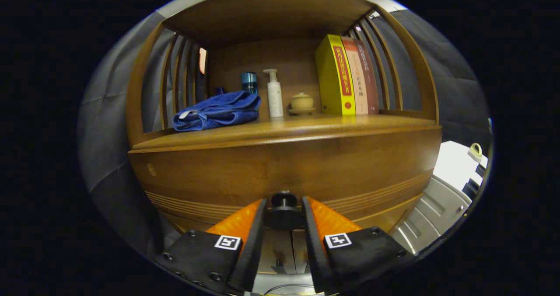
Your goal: Pull open the drawer, take out the items inside it, and place them on the countertop above the cabinet.
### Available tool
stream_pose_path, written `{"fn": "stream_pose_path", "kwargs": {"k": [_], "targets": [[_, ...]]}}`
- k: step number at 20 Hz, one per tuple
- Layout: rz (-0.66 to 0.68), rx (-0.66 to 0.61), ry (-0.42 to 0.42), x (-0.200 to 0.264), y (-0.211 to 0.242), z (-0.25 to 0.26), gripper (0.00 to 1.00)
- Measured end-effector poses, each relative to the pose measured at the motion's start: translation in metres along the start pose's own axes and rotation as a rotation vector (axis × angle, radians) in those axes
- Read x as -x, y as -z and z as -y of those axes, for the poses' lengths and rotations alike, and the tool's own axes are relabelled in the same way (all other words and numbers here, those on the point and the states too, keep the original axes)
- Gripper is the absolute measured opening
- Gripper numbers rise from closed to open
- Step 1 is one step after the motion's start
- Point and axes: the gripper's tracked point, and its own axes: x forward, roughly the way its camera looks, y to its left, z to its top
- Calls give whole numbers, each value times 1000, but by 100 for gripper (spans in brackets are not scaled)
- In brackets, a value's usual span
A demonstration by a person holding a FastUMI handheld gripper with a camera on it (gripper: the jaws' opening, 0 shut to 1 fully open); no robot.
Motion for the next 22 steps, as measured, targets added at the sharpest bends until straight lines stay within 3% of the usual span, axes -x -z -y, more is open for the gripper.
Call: {"fn": "stream_pose_path", "kwargs": {"k": [5, 10, 11, 22], "targets": [[-8, 43, 19, 15, 3, 1, 44], [-10, 47, 15, 71, 17, 3, 44], [-11, 42, 15, 79, 19, 3, 39], [-49, 40, 23, 158, 49, 6, 39]]}}
